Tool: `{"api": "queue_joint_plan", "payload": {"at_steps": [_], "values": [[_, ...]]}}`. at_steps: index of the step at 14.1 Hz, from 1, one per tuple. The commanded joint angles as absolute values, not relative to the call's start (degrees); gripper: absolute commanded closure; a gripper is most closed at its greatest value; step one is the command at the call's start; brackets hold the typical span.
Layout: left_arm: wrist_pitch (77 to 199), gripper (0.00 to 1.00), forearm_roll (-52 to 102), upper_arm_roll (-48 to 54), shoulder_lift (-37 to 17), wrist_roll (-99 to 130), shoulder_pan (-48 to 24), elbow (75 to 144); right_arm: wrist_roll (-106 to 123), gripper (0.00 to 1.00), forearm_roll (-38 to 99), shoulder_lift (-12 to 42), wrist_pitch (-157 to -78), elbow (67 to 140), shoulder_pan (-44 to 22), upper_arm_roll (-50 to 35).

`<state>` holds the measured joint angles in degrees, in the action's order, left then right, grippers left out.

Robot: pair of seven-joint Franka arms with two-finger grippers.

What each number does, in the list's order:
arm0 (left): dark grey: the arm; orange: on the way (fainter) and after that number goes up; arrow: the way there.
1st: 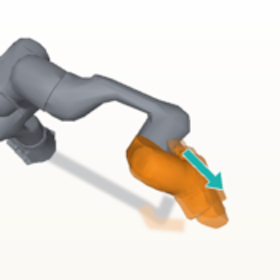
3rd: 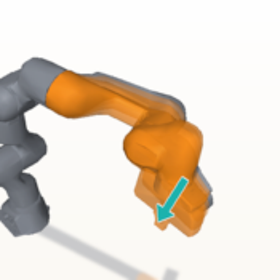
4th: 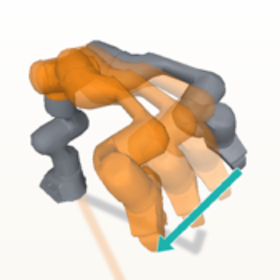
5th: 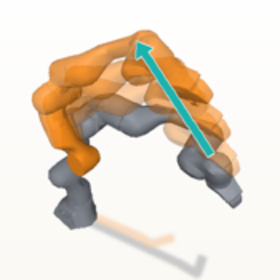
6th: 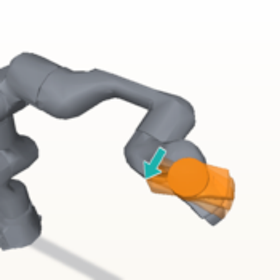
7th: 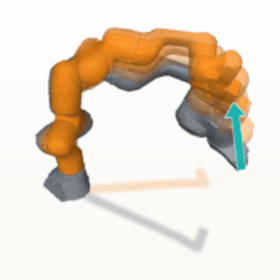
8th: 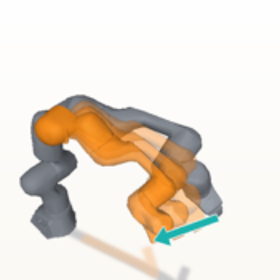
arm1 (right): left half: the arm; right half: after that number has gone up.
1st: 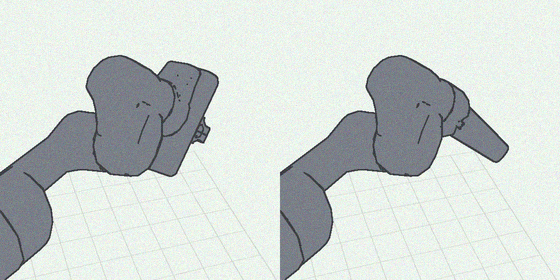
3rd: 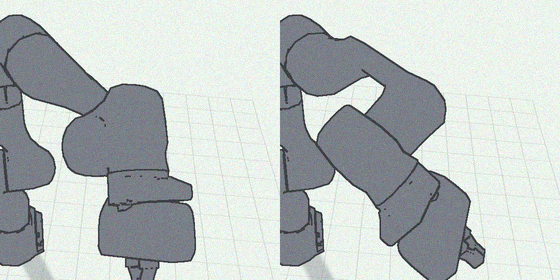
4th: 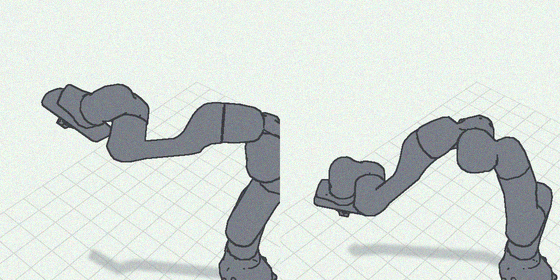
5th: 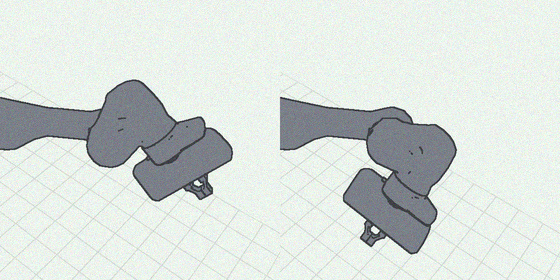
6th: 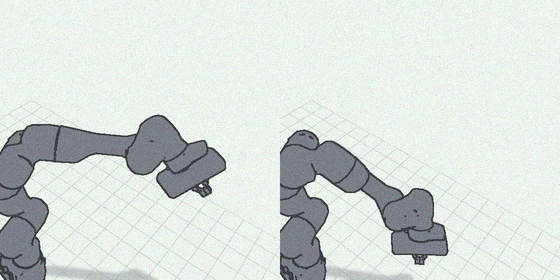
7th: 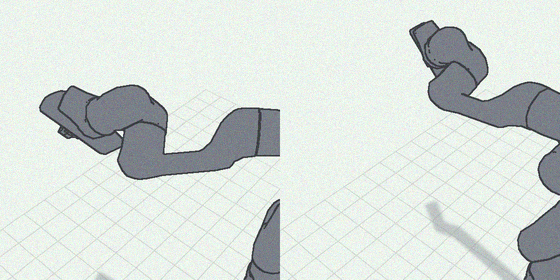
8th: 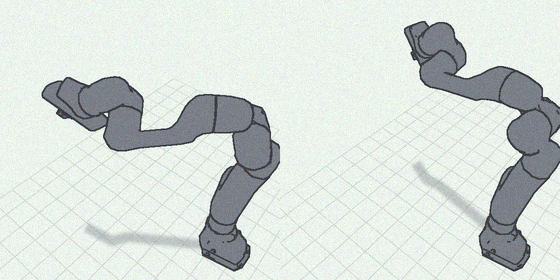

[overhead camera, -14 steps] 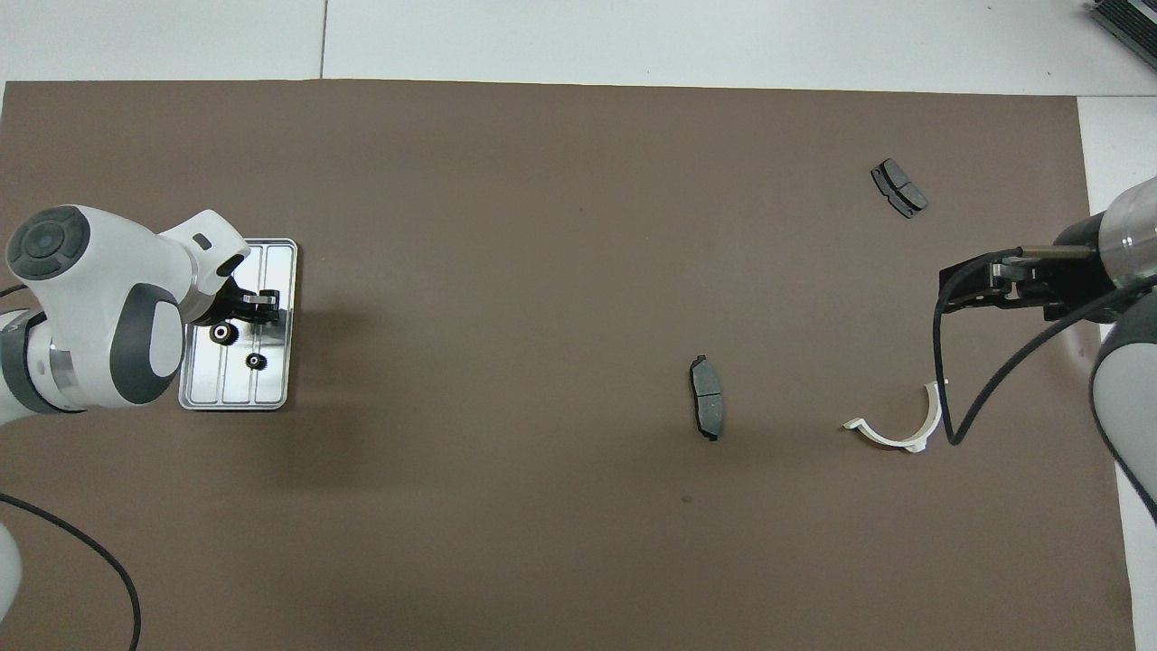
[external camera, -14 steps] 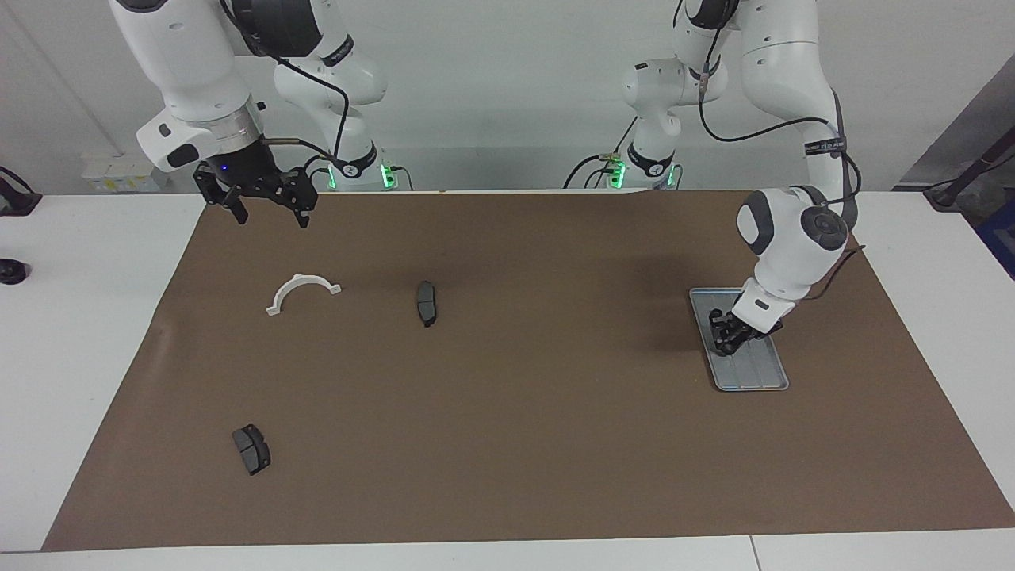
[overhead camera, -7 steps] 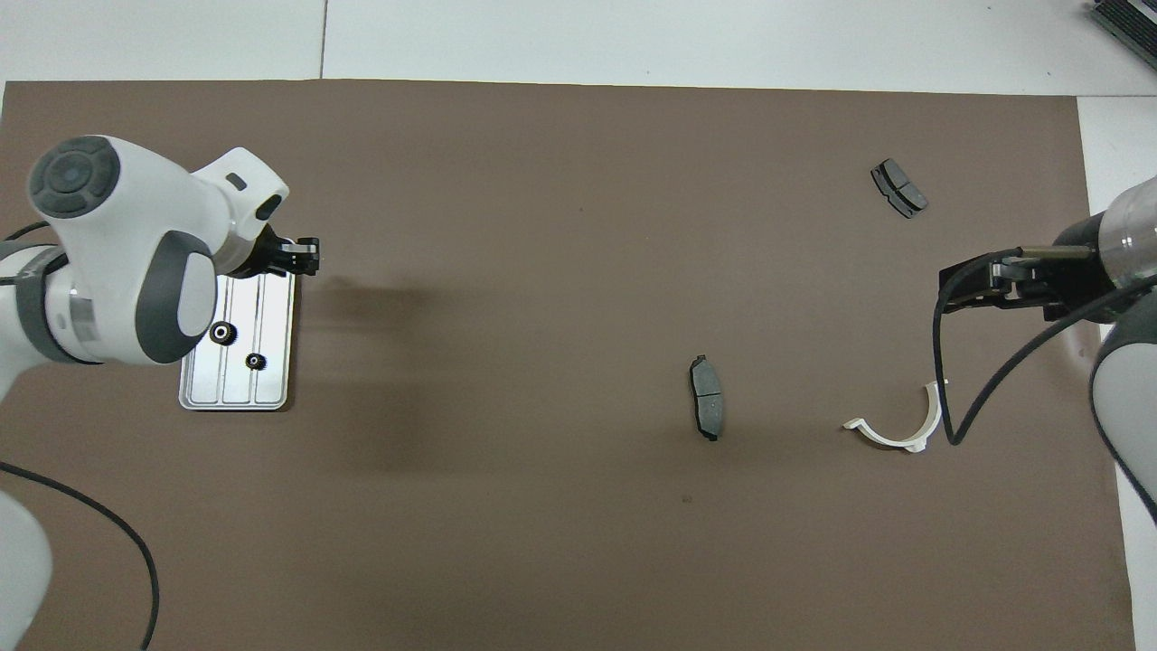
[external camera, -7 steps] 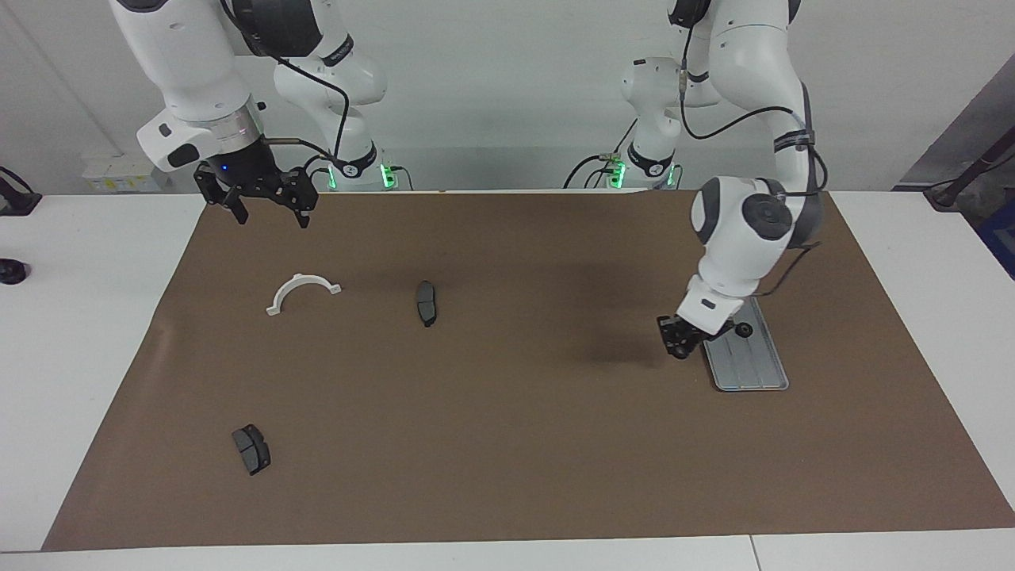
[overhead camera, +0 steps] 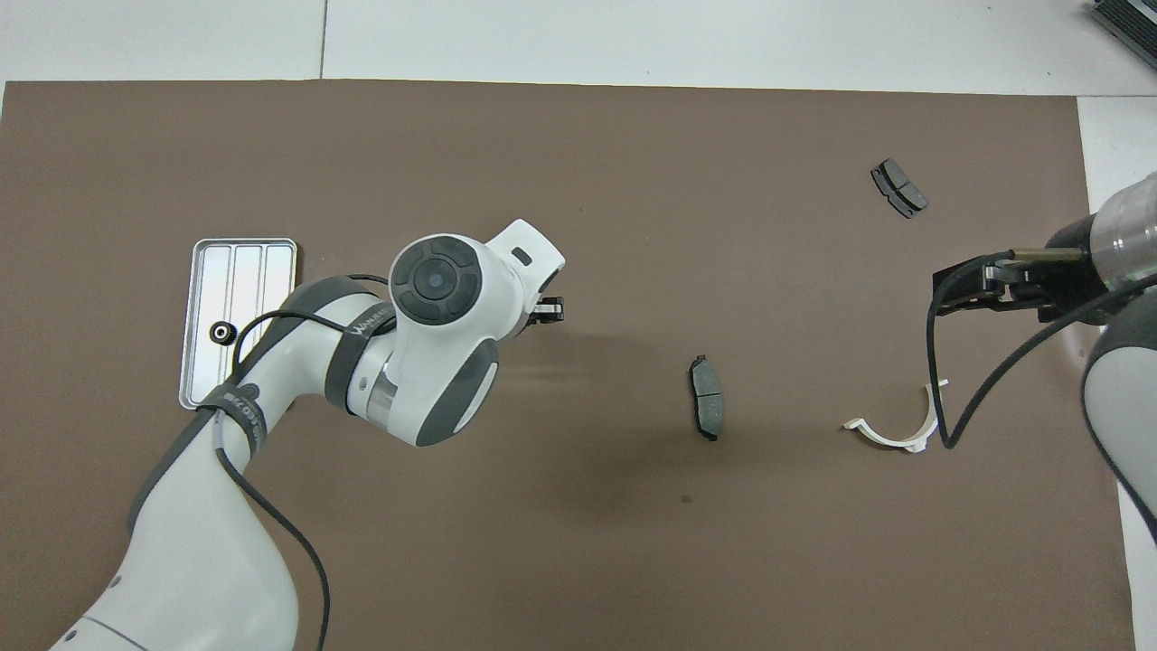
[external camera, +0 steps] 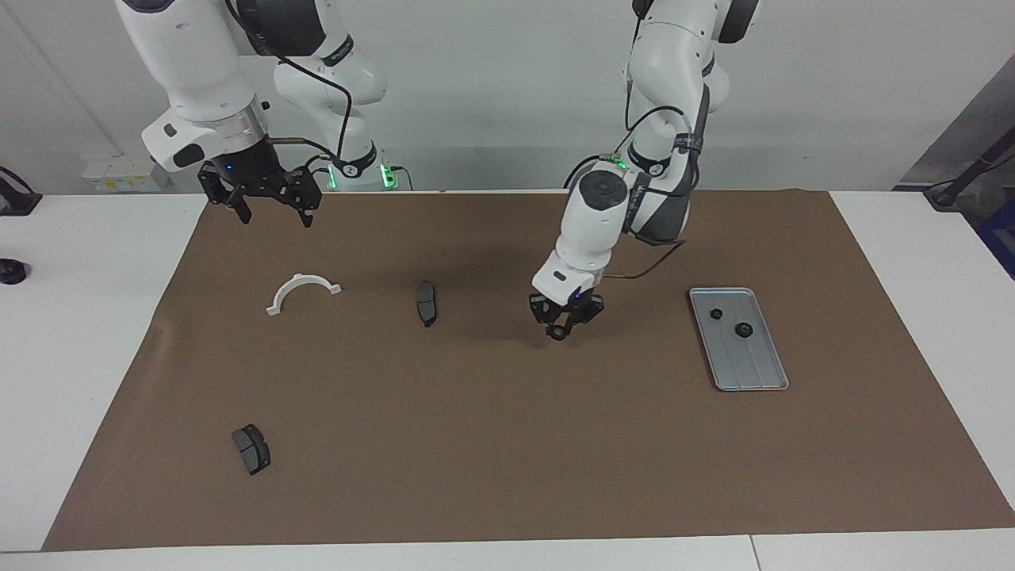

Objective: Place bearing gear from tray to pile
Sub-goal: 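Carry the gear with the left gripper and set it mid-table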

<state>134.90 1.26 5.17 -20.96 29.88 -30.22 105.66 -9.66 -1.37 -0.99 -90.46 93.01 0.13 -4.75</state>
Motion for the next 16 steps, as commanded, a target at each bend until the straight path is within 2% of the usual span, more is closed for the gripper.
{"api": "queue_joint_plan", "payload": {"at_steps": [1, 2, 4, 5, 6, 8, 10, 16], "values": [[138.07, 0.99, 1.32, 3.96, -23.81, 31.29, -34.96, 104.41, -8.0, 0.0, 0.09, -1.14, -90.44, 92.72, 0.35, -5.45], [137.99, 0.81, 1.14, 3.96, -23.82, 31.29, -35.94, 104.5, -8.17, 0.0, 0.09, -1.14, -91.57, 92.9, 0.35, -6.23], [138.08, 0.25, 0.79, 3.96, -23.82, 30.94, -36.21, 104.07, -8.35, 0.0, 0.09, -1.58, -93.42, 94.3, 0.09, -7.03], [138.25, 0.04, 0.7, 3.96, -23.82, 31.2, -36.21, 103.98, -8.44, 0.0, 0.09, -2.19, -94.91, 95.52, -0.87, -7.55], [137.82, 0.0, 0.62, 3.69, -23.82, 31.2, -36.12, 103.71, -8.52, 0.0, 0.09, -2.63, -96.31, 96.84, -1.66, -7.56], [136.41, 0.0, 0.61, 3.26, -23.73, 30.94, -34.11, 101.79, -8.96, 0.0, 0.09, -3.51, -99.22, 99.57, -3.24, -7.56], [133.61, 0.0, 0.53, 3.16, -22.77, 30.67, -28.94, 99.68, -11.32, 0.0, 0.09, -3.08, -101.68, 100.8, -5.18, -7.56], [121.84, 0.0, 0.62, 3.08, -17.67, 25.77, -12.86, 99.84, -22.57, 0.0, -1.14, 5.43, -111.16, 101.87, -13.97, -7.56]]}}
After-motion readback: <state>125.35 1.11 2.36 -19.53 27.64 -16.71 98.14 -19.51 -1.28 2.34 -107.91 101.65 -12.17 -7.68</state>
